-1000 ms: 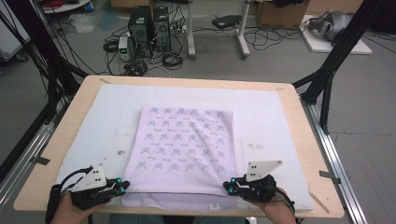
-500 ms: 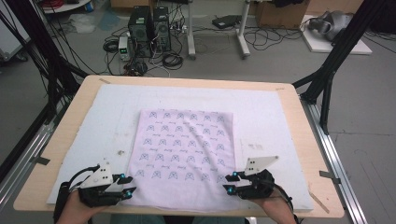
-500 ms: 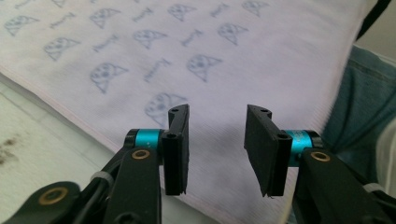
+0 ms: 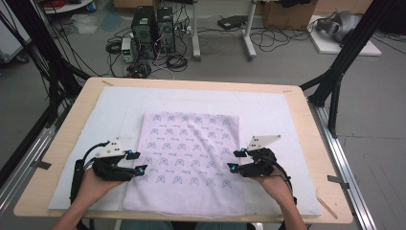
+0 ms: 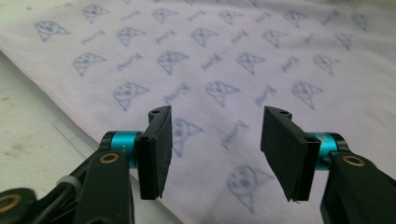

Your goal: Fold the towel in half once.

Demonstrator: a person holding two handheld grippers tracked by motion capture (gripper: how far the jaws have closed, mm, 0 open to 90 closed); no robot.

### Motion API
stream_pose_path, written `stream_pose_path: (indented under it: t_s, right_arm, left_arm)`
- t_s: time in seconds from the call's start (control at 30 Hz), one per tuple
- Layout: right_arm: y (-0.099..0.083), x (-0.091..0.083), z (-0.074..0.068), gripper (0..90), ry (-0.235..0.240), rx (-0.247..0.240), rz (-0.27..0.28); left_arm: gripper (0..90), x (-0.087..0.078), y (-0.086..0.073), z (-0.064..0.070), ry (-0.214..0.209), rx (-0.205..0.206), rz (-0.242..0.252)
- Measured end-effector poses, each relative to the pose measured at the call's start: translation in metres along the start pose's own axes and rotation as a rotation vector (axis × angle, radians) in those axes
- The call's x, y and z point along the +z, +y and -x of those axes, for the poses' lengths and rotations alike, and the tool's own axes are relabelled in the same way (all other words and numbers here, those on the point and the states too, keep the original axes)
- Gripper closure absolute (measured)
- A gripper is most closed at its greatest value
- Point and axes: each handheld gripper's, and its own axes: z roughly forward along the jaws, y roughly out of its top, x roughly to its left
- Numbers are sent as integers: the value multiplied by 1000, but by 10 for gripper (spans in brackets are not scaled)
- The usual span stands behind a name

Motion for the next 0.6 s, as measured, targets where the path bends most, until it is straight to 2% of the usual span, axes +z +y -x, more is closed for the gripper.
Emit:
stream_pose_path:
  t_s: [0.13,0.33,0.6]
  right_arm:
    - [12,2,13,386,-19,19,10]
    - [32,5,29,343,-37,12,-5]
    - [48,5,36,340,-33,1,6]
  left_arm:
    - [384,2,8,-10,32,-21,17]
    - [361,3,19,-22,63,-36,19]
    - [358,7,31,-32,72,-45,20]
